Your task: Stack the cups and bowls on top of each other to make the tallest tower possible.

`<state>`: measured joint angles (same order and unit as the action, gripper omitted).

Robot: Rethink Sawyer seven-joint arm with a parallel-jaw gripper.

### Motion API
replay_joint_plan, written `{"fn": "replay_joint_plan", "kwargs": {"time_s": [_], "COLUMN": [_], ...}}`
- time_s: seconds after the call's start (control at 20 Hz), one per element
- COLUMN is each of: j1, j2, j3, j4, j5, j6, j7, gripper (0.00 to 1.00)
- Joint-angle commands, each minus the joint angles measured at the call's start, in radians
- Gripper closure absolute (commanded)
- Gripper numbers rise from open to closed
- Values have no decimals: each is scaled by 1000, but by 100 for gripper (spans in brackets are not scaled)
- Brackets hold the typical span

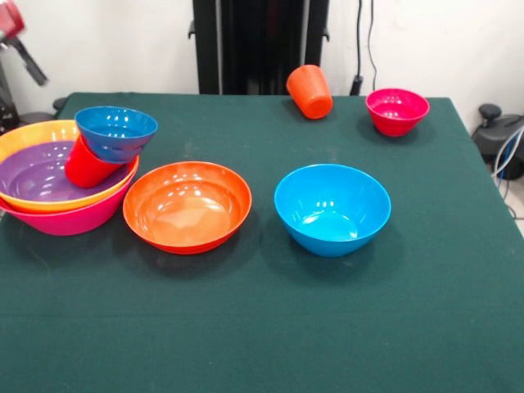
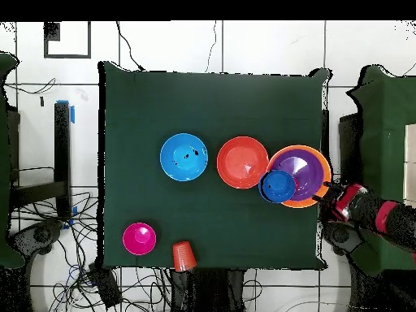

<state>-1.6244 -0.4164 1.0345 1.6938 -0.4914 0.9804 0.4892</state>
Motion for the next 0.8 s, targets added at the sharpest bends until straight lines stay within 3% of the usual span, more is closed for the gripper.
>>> {"fn": "replay_joint_plan", "kwargs": {"time_s": [0.05, 0.35, 0.8], "j1": [15, 41, 51], "j2": [-231, -305, -382], "j3": [40, -9, -46], "j4": [36, 17, 28], "j5": [44, 75, 124], "j6": [-62, 1, 4], "j7": [145, 144, 159], "gripper": [0, 0, 0]}}
